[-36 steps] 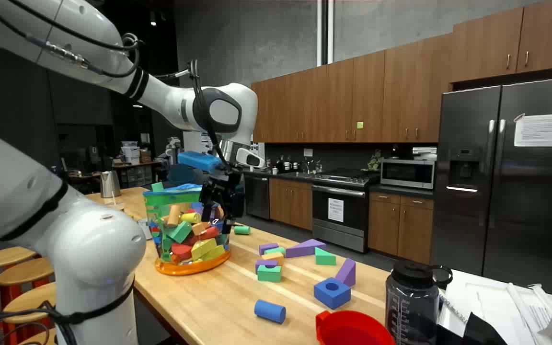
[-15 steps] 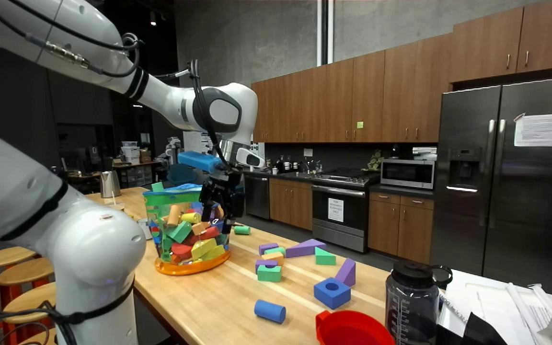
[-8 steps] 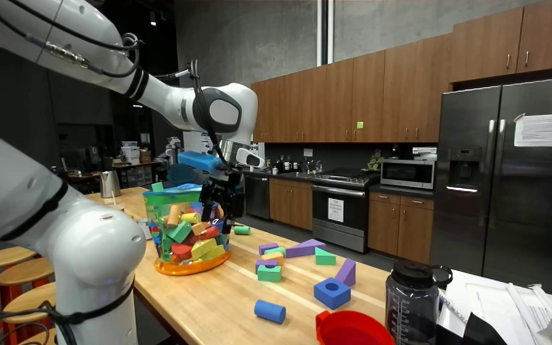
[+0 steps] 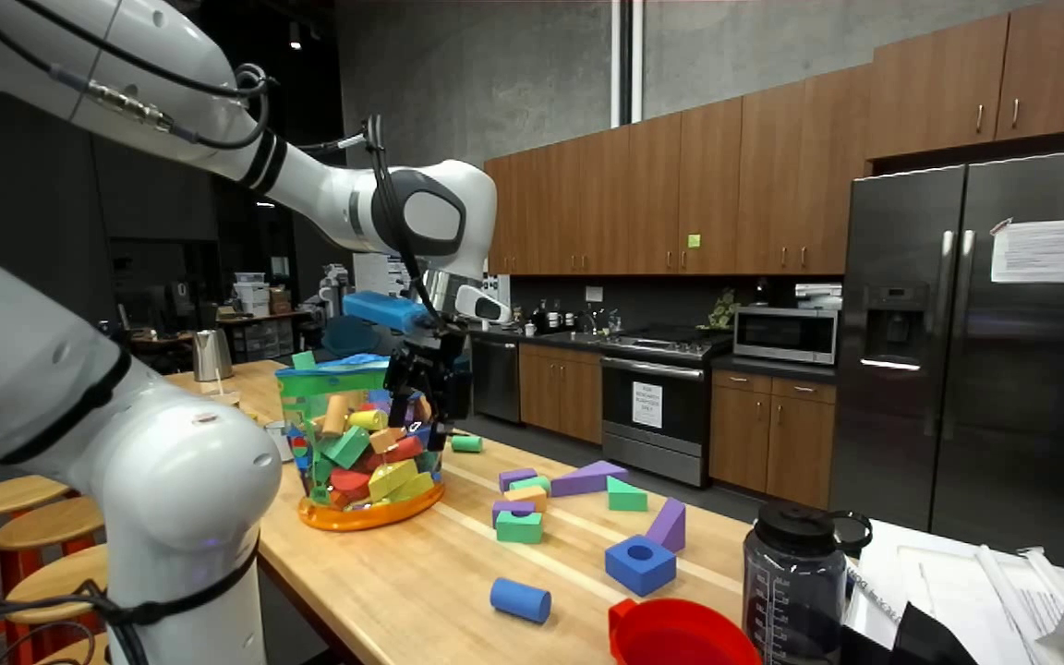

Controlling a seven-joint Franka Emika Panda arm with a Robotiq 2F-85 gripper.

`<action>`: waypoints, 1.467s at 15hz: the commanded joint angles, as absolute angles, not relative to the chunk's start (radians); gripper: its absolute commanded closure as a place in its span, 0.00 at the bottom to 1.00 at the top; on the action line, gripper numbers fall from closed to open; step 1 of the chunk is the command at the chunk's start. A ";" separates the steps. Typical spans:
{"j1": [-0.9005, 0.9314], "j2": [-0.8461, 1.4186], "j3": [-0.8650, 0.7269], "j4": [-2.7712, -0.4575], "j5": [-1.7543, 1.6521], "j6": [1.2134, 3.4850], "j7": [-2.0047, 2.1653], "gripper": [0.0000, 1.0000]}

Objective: Pick the blue cylinder toy from the table and put it in the bag

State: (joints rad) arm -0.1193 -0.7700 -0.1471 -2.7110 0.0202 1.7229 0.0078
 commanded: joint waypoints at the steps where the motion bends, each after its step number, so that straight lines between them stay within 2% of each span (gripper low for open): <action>1: -0.130 -0.768 -0.138 -2.708 0.026 1.720 0.002 0.00; 11: -0.133 -0.746 -0.146 -2.683 0.076 1.749 0.019 0.00; 22: -0.224 -0.635 -0.133 -2.748 -0.026 2.135 0.048 0.00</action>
State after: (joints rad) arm -0.1867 -0.6748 -0.1469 -2.7333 0.0252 2.0507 0.0213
